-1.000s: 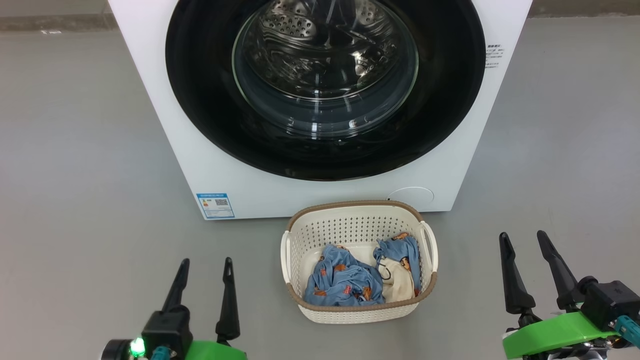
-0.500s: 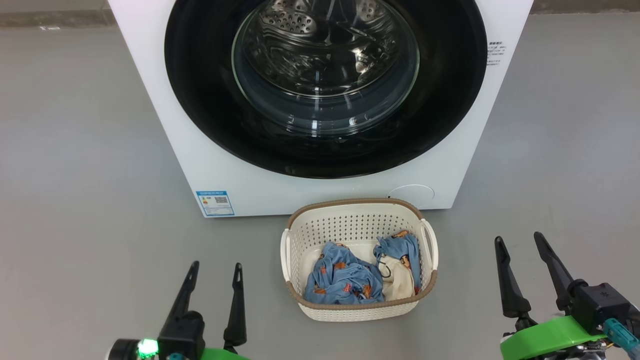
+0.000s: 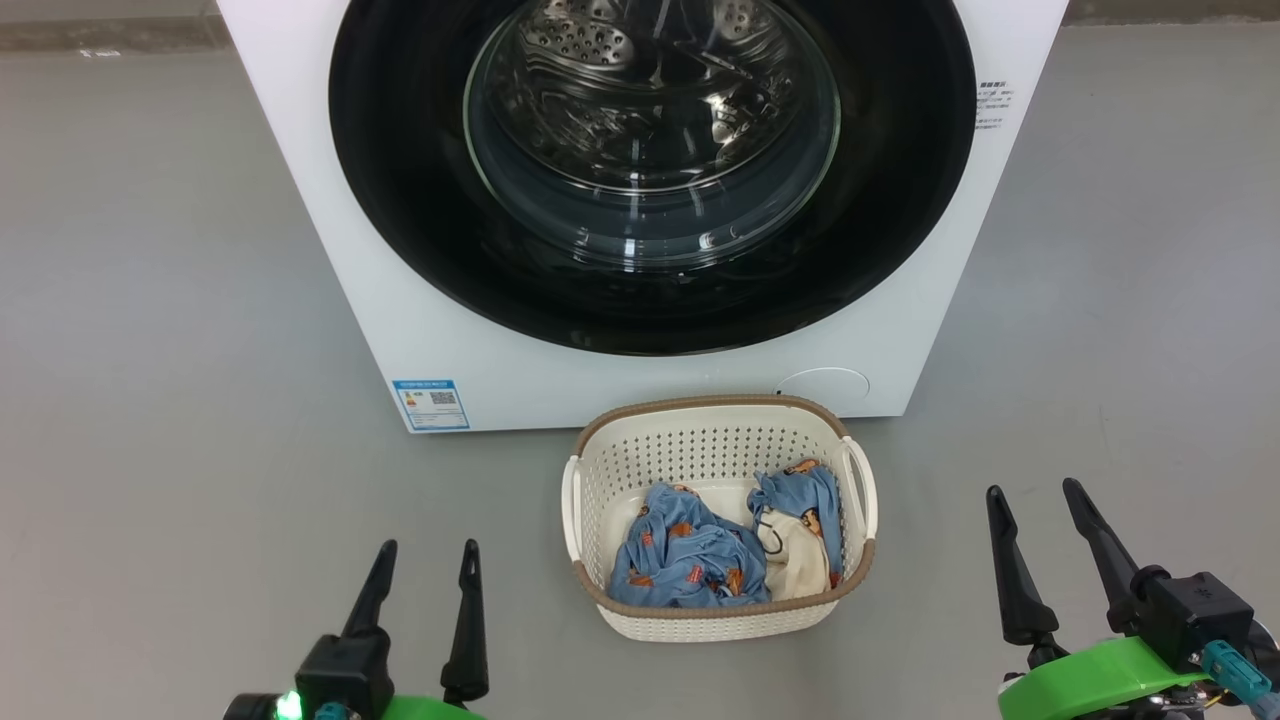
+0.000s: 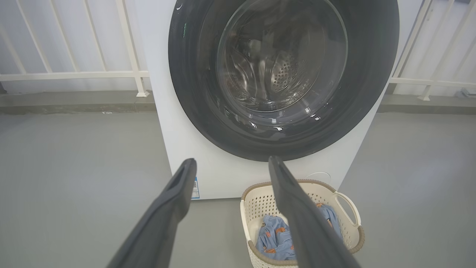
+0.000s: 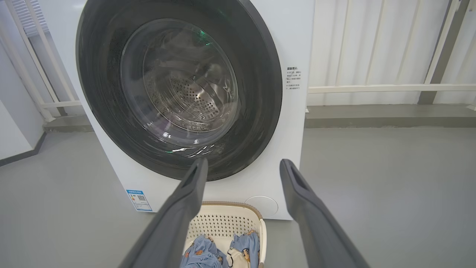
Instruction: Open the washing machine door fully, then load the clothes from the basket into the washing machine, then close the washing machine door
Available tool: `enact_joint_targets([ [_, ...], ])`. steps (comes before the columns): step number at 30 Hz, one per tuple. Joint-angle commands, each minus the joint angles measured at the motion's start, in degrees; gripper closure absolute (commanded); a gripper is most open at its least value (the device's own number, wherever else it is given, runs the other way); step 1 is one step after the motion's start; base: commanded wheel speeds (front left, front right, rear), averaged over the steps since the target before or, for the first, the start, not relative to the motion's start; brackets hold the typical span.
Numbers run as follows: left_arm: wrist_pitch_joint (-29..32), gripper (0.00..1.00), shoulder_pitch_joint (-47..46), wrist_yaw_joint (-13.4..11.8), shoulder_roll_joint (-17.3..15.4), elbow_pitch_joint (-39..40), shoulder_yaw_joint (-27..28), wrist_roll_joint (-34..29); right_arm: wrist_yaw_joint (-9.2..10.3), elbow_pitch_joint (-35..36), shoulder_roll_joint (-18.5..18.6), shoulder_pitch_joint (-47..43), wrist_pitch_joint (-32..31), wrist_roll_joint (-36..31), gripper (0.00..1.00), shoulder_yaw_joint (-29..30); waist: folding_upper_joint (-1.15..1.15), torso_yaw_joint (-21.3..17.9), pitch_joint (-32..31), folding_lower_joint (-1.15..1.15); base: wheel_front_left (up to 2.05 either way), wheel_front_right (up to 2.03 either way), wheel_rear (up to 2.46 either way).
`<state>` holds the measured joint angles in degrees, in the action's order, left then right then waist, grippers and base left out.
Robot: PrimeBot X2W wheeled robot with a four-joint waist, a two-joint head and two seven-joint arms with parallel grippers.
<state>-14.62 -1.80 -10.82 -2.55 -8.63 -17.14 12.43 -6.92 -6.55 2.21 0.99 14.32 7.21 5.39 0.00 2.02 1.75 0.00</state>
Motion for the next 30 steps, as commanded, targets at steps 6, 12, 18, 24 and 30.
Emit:
enact_joint_targets([
  [6, -0.38, 0.00, -2.68, 0.14, -0.33, 1.20, 1.91, 0.68, -0.57, 1.14, 0.66, 1.42, 0.68, 0.26, 0.00, -1.50, 0.00, 0.14, 0.02, 0.00, 0.00, 0.00, 0.00],
  [12, -0.38, 0.00, -2.75, 0.19, -0.33, 1.15, 1.75, 1.10, -0.57, 0.94, 0.66, 1.54, 0.68, 0.05, 0.00, -1.39, 0.00, 0.36, -0.02, 0.00, 0.00, 0.00, 0.00],
  [18, -0.38, 0.00, -2.68, 1.18, -0.33, 0.80, 1.60, 2.08, -0.57, 0.79, 0.66, 1.66, 0.68, 0.17, 0.00, -1.45, 0.00, 0.45, -0.14, 0.00, 0.00, 0.00, 0.00],
  [24, -0.38, 0.00, -2.53, 2.20, -0.33, 0.89, 1.37, 1.64, -0.57, 0.67, 0.66, 1.63, 0.68, 0.25, 0.00, -1.47, 0.00, 0.45, -0.30, 0.00, 0.09, 0.09, -0.18],
  [30, -0.38, 0.00, -2.41, 2.35, -0.33, 0.89, 1.26, 1.23, -0.57, 0.64, 0.66, 1.56, 0.68, 0.24, 0.00, -1.44, 0.00, 0.38, -0.37, 0.00, 0.55, 0.55, -1.10],
])
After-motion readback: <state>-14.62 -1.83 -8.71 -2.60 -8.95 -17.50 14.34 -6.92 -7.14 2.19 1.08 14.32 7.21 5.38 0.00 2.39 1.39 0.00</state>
